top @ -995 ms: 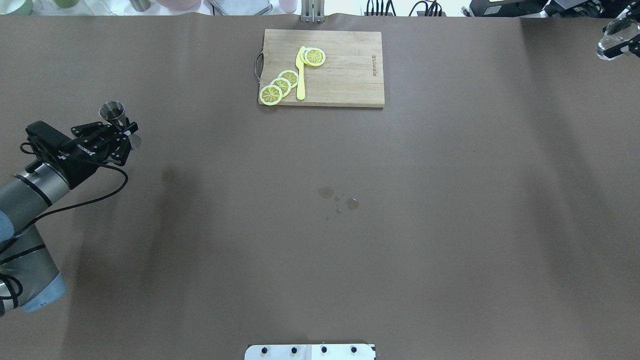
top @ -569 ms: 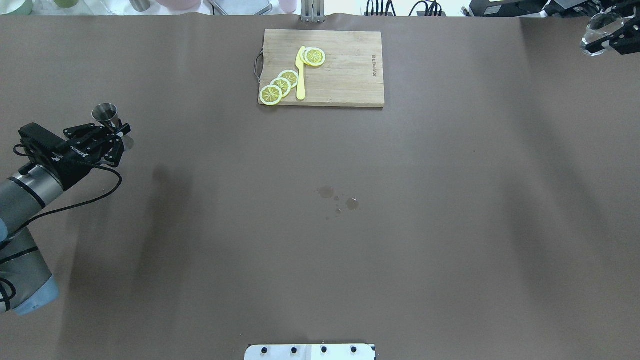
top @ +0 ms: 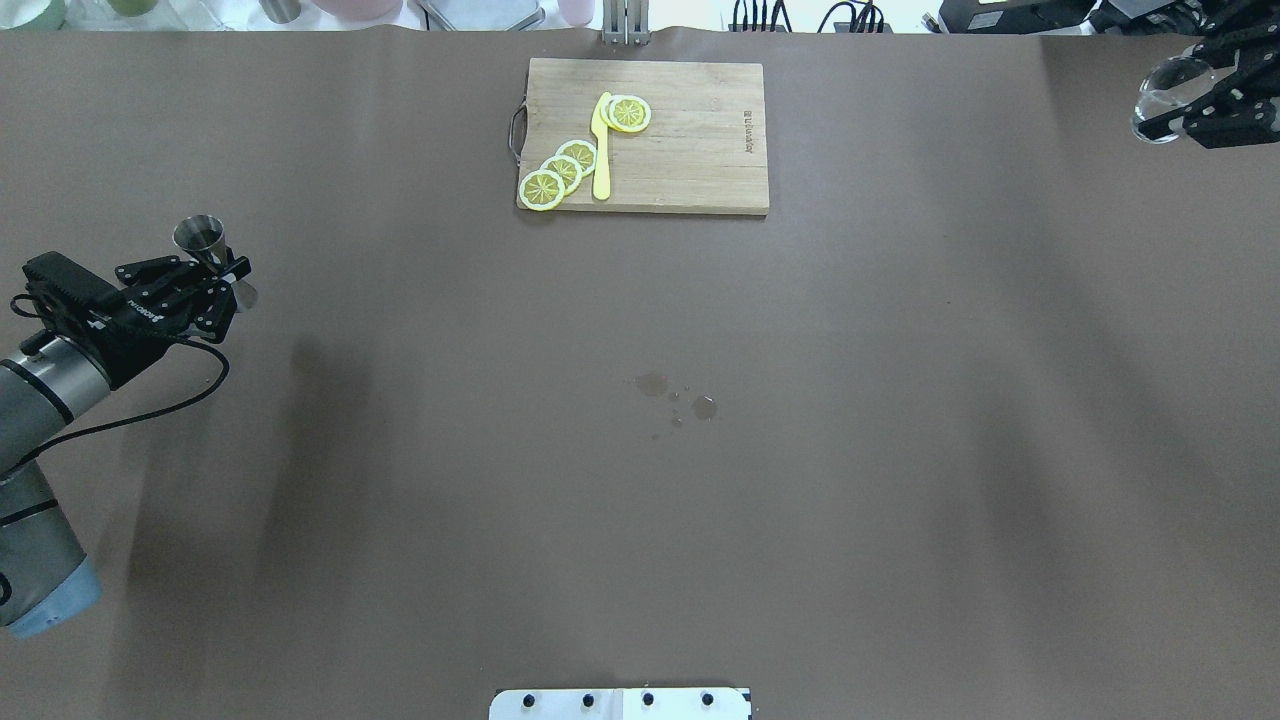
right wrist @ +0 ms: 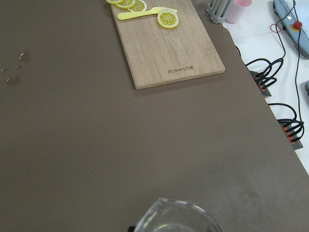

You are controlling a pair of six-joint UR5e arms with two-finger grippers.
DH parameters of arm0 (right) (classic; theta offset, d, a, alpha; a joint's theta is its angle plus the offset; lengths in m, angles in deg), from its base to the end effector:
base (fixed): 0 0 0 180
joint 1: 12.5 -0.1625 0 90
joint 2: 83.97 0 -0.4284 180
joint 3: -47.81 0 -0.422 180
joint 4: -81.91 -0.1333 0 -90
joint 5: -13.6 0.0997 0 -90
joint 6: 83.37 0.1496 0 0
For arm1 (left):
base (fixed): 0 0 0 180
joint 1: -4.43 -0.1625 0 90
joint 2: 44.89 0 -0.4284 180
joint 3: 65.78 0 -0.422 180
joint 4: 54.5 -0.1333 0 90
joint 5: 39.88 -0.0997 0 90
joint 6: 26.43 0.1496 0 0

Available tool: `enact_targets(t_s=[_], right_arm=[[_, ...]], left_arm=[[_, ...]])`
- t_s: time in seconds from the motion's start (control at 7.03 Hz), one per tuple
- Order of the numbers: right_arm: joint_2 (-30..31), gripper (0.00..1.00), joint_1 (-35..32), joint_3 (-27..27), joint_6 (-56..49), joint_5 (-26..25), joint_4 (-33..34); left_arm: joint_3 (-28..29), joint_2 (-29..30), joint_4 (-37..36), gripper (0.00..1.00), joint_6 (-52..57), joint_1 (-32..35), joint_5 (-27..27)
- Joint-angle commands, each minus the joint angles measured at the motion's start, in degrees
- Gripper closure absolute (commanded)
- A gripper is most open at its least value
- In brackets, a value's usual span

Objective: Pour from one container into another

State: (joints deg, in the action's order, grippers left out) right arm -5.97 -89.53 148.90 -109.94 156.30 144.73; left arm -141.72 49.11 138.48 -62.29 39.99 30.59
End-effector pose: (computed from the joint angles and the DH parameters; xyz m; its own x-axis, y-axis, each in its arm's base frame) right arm -0.1231 -0.5983 0.3973 0.3412 -0.9334 0.1108 0.3310 0.2296 0.9153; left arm 0.3661 -0.4871 0.5568 0.6400 0.4814 -0.5988 0.5138 0.3114 0.7994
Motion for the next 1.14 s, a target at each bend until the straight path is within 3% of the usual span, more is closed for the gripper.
enact_targets(t_s=[0.0,0.14,0.57,1.0], right_arm=[[5.3,1.00,2.3,2.4,4.5,-4.8,-7.4],[7.1,1.00,4.8,1.8,9.7,-7.3,-14.2],[7.5,1.00,9.3,-1.5,19.9,-11.2,-24.4],[7.6,1.00,10.8,-7.1,27.7,-11.4,-35.5]], left_arm=[[0.4,-0.5,0.0,1.00,-4.8,0.2,-0.9],[1.3,-0.5,0.0,1.00,-9.6,0.2,-0.9],[2.5,-0.6,0.0,1.00,-16.2,0.2,-2.4],[2.7,-0.6,-1.2,1.00,-14.6,0.3,-2.4]])
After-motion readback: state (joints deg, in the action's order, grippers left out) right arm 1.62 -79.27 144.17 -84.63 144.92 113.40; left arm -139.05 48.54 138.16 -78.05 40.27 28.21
